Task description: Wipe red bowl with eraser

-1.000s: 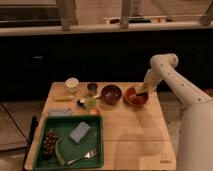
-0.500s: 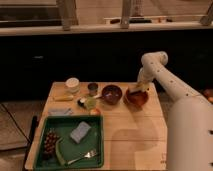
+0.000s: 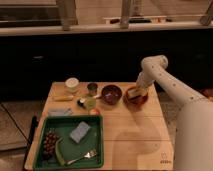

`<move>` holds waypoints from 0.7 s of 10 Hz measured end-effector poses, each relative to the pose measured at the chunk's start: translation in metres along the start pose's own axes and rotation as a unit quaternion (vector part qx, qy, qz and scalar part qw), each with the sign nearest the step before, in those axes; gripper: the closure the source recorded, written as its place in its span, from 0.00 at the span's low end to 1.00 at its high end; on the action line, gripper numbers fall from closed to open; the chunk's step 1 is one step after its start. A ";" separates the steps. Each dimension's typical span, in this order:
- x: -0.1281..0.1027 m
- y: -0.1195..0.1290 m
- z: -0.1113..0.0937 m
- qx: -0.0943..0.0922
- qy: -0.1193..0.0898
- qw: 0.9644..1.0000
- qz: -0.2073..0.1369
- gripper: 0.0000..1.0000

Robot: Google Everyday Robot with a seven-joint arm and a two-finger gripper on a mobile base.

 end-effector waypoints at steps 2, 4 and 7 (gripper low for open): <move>0.018 0.010 -0.006 0.001 -0.003 1.000 0.012 1.00; 0.033 0.009 -0.010 0.003 -0.001 1.000 0.026 1.00; 0.043 -0.001 -0.011 0.003 0.004 0.999 0.040 1.00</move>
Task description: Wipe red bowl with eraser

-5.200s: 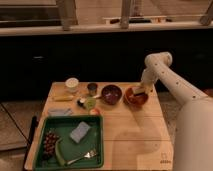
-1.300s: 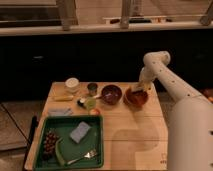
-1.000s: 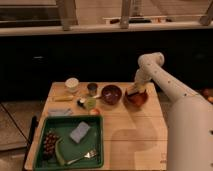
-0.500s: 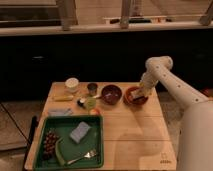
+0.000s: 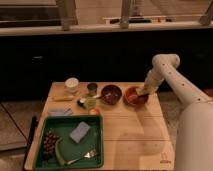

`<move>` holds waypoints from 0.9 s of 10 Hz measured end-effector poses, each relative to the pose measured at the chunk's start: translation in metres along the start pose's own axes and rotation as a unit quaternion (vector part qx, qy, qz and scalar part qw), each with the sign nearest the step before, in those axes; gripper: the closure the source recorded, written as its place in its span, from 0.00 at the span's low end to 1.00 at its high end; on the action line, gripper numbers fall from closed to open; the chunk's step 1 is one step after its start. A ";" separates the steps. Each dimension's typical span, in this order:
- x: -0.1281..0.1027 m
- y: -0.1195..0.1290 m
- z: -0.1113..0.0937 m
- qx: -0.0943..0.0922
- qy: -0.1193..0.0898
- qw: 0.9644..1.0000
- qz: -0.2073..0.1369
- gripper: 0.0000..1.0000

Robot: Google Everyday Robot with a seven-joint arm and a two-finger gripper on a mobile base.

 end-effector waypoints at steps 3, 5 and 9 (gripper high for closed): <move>-0.011 -0.011 0.007 -0.006 0.000 1.000 -0.007 1.00; -0.015 -0.011 0.010 -0.010 0.000 1.000 -0.013 1.00; -0.020 -0.008 0.015 -0.016 -0.002 1.000 -0.019 1.00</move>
